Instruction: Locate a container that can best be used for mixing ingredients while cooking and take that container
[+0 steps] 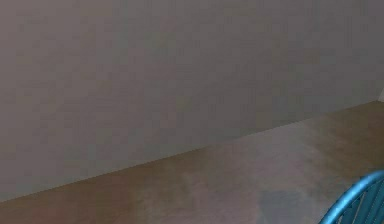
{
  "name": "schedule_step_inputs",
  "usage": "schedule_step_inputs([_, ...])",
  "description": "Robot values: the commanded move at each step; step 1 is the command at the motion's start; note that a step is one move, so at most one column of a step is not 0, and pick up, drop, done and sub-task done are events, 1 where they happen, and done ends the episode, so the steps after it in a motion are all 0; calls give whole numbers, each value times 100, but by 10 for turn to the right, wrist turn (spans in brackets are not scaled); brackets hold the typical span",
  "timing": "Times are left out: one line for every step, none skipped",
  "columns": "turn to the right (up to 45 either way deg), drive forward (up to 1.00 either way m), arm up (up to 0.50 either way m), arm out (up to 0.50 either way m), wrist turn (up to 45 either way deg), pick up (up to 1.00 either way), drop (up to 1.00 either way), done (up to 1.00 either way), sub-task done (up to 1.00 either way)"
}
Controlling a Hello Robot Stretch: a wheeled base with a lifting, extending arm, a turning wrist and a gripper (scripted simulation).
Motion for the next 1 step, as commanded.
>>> schedule_step_inputs([0,0,0,0,450,0,0,0,0])
